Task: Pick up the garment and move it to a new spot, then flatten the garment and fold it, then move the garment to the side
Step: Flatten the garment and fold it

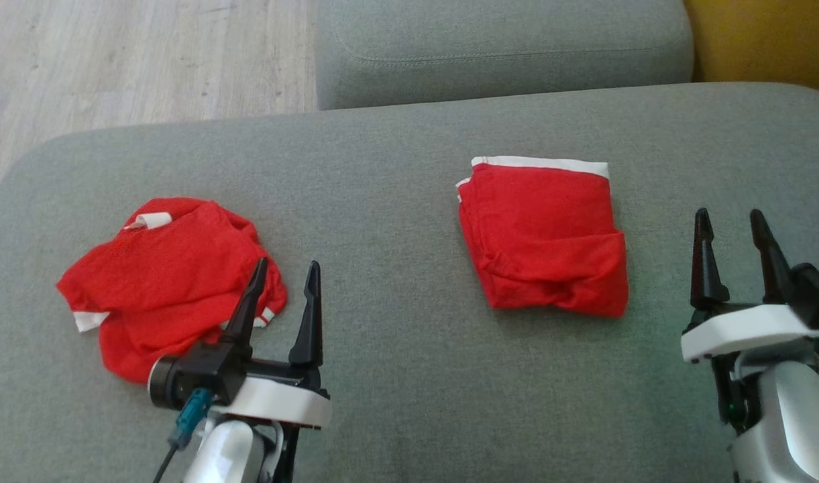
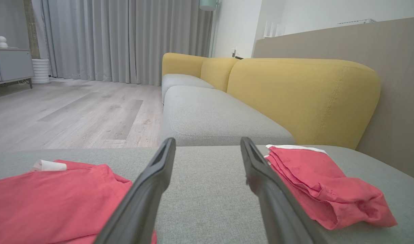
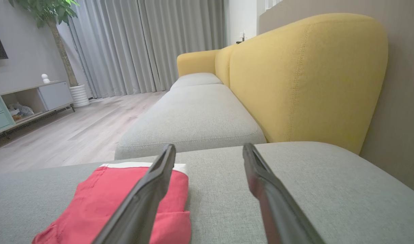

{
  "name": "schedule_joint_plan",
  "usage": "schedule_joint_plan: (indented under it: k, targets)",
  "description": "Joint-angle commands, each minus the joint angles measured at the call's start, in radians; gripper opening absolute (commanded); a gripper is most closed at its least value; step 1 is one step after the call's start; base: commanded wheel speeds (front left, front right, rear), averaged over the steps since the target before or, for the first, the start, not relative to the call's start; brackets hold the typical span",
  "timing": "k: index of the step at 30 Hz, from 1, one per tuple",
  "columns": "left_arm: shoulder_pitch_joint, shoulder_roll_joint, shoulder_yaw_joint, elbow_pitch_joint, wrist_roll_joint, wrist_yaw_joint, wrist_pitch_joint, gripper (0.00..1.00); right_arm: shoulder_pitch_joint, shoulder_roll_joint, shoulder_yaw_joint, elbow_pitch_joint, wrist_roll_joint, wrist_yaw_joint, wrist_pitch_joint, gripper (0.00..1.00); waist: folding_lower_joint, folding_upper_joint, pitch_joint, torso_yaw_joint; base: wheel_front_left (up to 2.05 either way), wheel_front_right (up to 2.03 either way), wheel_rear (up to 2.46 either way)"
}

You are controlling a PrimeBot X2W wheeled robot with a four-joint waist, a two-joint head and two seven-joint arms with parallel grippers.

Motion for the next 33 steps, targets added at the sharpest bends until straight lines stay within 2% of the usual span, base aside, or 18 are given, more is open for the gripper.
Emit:
schedule_joint_plan:
  k: [1, 6, 7, 14, 19, 26, 33]
  targets:
    - [-0.023, 0.006, 0.028, -0.034, -0.005, 0.007, -0.005, 1.0, -0.029, -0.001, 0.018, -0.044, -0.01, -0.001, 0.003, 1.0, 0.0001, -0.0001, 0.004, 0.005, 0.0, 0.0, 0.0]
    - [-0.041, 0.006, 0.018, -0.039, -0.001, 0.002, -0.005, 1.0, -0.039, 0.011, 0.016, -0.084, -0.031, -0.001, 0.046, 1.0, 0.0001, -0.0001, 0.039, 0.033, 0.0, 0.0, 0.0]
    - [-0.046, 0.006, 0.016, -0.04, 0.001, 0.001, -0.005, 1.0, -0.046, 0.012, 0.018, -0.087, -0.032, -0.001, 0.056, 0.0, 0.0001, -0.0001, 0.05, 0.041, 0.0, 0.0, 0.0]
    - [-0.081, 0.006, 0.006, -0.037, 0.004, -0.008, -0.005, 1.0, -0.152, 0.018, 0.008, -0.023, -0.044, -0.001, 0.12, 0.0, 0.0001, -0.0001, 0.153, 0.103, 0.0, 0.0, 0.0]
    - [-0.111, 0.006, -0.016, -0.035, -0.004, -0.014, -0.005, 1.0, -0.27, 0.021, -0.041, 0.142, -0.115, -0.001, 0.116, 0.0, 0.0001, -0.0001, 0.217, 0.153, 0.0, 0.0, 0.0]
    - [-0.127, 0.006, -0.026, -0.027, -0.01, -0.012, -0.005, 1.0, -0.353, 0.034, -0.104, 0.391, -0.201, -0.001, 0.096, 0.0, 0.0001, -0.0001, 0.223, 0.173, 0.0, 0.0, 0.0]
    - [-0.121, 0.006, -0.025, -0.016, -0.005, -0.01, -0.005, 1.0, -0.402, 0.049, -0.042, 0.477, -0.198, -0.001, -0.005, 0.0, 0.0001, -0.0001, 0.188, 0.162, 0.0, 0.0, 0.0]
